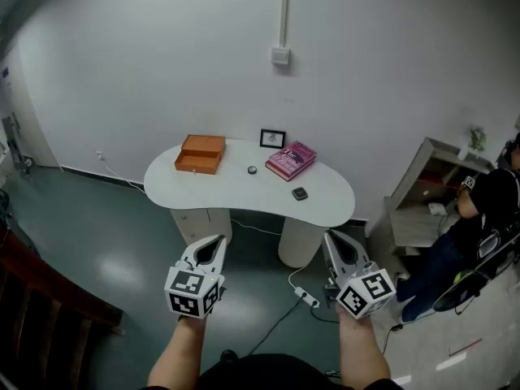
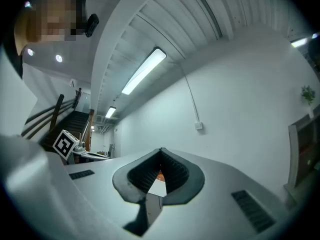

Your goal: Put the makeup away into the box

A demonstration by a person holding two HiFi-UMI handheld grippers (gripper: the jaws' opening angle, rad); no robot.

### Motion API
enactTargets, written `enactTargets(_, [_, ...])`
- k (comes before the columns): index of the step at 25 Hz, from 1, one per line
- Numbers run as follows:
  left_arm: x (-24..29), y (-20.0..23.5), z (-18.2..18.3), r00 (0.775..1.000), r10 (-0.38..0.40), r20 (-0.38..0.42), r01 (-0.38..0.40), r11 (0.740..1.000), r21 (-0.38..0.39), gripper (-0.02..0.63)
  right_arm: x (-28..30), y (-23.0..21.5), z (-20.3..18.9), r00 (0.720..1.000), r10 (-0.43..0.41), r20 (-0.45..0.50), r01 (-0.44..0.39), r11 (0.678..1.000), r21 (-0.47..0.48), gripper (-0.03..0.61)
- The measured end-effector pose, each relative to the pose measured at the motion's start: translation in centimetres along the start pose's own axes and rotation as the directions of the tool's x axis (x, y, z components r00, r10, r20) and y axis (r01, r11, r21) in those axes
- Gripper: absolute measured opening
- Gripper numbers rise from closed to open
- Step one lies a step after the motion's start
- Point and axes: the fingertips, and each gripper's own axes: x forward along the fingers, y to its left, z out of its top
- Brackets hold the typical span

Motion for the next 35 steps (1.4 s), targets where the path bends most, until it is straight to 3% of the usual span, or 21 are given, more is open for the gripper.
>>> enactTargets(11, [0.1,-3.0,-0.4,1.0,0.002,0.006,-0.002,1.0,0.002,0.012,-3.0,-1.4,-0.3,1.0,0.007,0.009,-0.008,0.999,0.046,0.035])
enactTargets(15, [0.2,-5.2,-0.5,1.0,0.0,0.004,0.0,1.0,0.004,0.012,-4.9,-1.9,0.3,0.997,0.061,0.039,-0.064,0.993,0.096,0.035])
enactTargets(22, [0.3,-8.5,-0.8,1.0,0.005,-0.003,-0.005,1.0,0.017,0.012,-7.1,-3.1,-0.2,0.995,0.102,0.009,-0.102,0.993,0.065,0.037])
enactTargets(35, [5.4,-3.2,-3.2,1.0,0.011,-0.021,-0.012,0.999,-0.041,0.013,-0.4,-5.4,-4.4,0.99,0.119,-0.075,-0.109,0.987,0.119,0.038])
